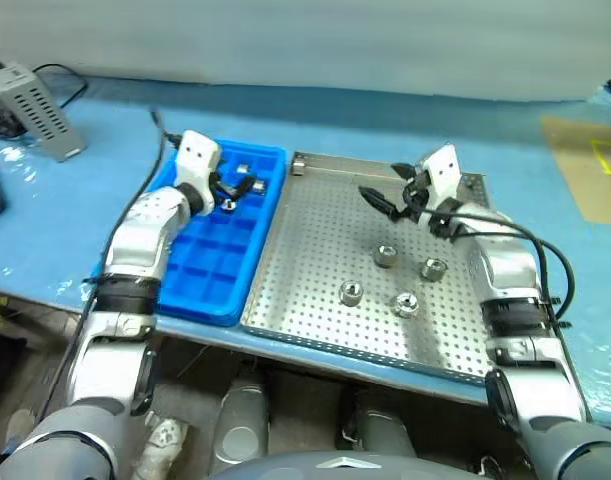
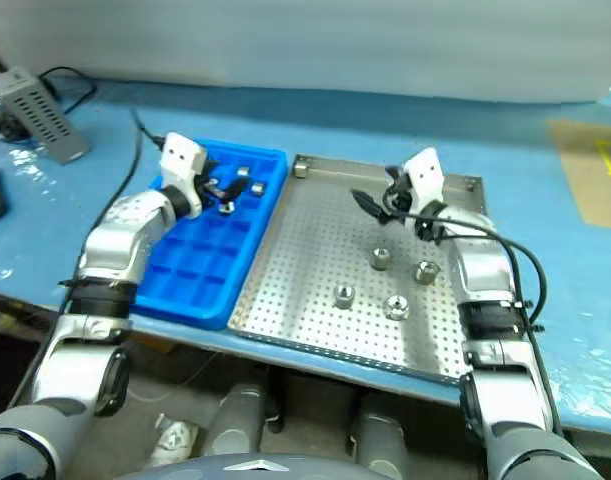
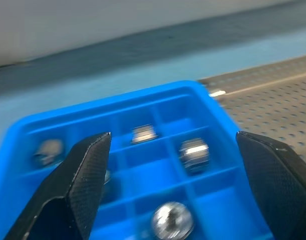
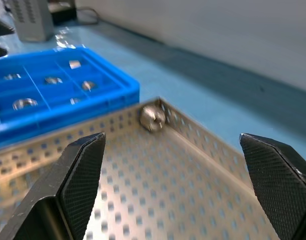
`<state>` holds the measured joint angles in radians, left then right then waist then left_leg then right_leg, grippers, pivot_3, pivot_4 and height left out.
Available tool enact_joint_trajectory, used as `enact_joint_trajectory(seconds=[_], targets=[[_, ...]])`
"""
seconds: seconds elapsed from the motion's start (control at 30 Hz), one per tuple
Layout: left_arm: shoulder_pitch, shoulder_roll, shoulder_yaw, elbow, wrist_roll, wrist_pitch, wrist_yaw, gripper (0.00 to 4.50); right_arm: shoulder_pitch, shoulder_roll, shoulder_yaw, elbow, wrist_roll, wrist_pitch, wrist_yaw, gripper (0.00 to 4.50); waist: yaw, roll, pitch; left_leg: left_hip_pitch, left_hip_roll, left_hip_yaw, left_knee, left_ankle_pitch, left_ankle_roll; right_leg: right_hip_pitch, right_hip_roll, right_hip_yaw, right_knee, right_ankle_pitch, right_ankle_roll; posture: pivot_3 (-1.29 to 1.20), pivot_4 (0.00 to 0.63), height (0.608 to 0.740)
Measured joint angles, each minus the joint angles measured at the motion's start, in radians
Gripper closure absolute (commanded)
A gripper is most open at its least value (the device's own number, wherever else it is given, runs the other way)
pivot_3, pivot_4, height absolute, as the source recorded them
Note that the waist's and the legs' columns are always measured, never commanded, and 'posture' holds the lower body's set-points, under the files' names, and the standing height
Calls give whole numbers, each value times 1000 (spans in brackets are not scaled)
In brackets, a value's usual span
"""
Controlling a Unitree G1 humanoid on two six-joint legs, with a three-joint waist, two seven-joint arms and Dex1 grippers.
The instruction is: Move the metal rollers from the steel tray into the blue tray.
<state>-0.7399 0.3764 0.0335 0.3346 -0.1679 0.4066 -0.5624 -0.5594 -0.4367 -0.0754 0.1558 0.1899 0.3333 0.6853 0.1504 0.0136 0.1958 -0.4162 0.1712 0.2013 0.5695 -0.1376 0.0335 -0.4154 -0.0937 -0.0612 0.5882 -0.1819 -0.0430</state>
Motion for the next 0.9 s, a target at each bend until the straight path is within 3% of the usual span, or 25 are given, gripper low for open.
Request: enact_joint_trajectory(seconds=[0.27,0.5,0.9], targets=[[-237,-100,-103,341,70,-192,-70,258,211,-28,-13,-248,3,135,-96,0,-60,-2,-1,-10,2,0,-6,3,9,-17,5,0,3,-1,-3,-66,150,740],[-301,-123,-114,523,126,-274,-65,258,279,-20,-21,-331,11,181,-150,0,-71,-2,-1,-11,2,0,-5,2,9,-15,5,0,2,-1,-3,-70,150,740],[-359,-111,-112,546,180,-293,-33,258,295,-24,-10,-333,10,180,-161,0,-61,-2,-1,-6,1,0,-4,2,10,-9,3,-1,2,-1,-3,-60,150,740]])
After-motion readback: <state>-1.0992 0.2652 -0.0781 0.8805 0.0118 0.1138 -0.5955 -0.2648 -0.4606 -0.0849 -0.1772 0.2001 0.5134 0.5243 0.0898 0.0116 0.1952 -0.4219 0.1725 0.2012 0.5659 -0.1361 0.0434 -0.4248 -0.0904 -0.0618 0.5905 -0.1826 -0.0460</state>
